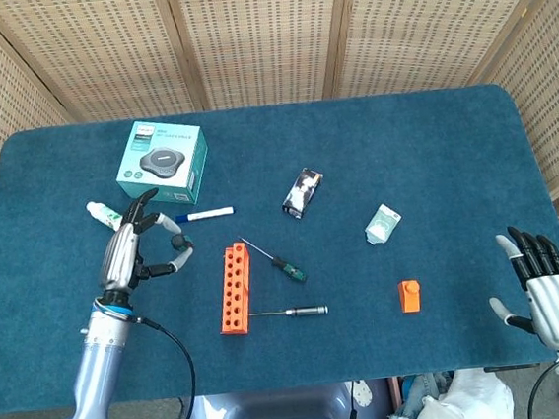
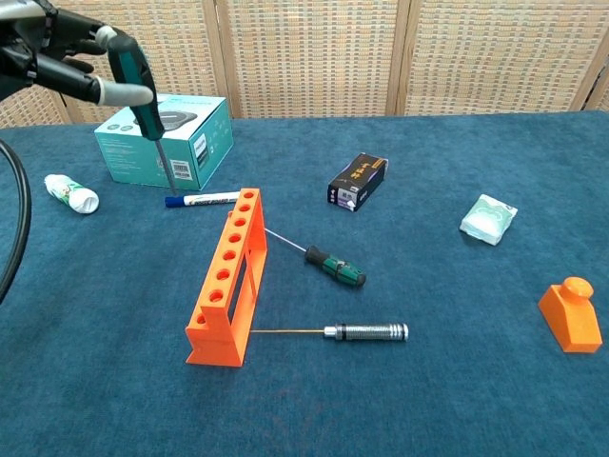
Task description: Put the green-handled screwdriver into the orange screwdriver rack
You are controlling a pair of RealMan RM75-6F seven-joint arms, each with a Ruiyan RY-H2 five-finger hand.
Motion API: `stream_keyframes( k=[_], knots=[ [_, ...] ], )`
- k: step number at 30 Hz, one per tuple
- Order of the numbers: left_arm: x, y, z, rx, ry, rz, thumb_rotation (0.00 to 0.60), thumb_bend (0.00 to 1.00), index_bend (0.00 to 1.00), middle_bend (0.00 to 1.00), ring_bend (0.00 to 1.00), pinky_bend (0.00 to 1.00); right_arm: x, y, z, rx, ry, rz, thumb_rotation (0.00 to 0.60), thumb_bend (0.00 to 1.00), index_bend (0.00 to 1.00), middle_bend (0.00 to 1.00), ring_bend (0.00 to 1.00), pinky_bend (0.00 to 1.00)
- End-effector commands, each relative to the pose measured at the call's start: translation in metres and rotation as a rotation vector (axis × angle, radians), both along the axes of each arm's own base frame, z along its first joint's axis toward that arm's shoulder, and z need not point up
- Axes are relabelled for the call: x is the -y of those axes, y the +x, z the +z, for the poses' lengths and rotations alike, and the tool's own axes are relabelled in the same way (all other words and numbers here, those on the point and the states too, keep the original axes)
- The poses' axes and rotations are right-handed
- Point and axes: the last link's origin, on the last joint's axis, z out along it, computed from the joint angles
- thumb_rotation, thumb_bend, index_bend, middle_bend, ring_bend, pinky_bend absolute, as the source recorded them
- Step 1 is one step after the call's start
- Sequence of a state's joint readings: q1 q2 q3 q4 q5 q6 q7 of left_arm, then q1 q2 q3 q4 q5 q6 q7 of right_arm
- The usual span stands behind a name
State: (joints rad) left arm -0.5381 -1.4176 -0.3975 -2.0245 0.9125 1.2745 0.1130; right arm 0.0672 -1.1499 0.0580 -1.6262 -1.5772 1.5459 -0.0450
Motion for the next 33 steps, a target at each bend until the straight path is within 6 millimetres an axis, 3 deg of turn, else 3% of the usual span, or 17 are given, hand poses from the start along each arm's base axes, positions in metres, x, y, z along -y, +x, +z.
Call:
stream_keyframes(
  k=[1,12,24,33],
  knots=[
    [-0.002,0.01,0.003,0.054,-0.023,0.001,0.6,0.26,0.61,0.1,0.0,0.01,0.0,0.0,-0.001,-0.003,0.005,0.002,0.6,0.23,0.0,0.0,0.0,0.0],
    [-0.013,0.036,-0.001,0.138,-0.117,0.043,0.6,0.27,0.62,0.1,0.0,0.01,0.001,-0.001,-0.002,0.0,0.01,-0.005,0.6,0.23,0.0,0.0,0.0,0.0],
    [-0.009,0.067,-0.002,0.166,-0.165,0.019,0.6,0.27,0.62,0.11,0.0,0.02,0.001,0.0,-0.003,0.0,0.015,0.0,0.6,0.23,0.0,0.0,0.0,0.0],
    [-0.007,0.066,-0.004,0.142,-0.168,0.033,0.6,0.27,0.62,0.11,0.0,0.02,0.001,-0.001,-0.001,0.006,0.008,-0.001,0.6,0.23,0.0,0.0,0.0,0.0]
  ],
)
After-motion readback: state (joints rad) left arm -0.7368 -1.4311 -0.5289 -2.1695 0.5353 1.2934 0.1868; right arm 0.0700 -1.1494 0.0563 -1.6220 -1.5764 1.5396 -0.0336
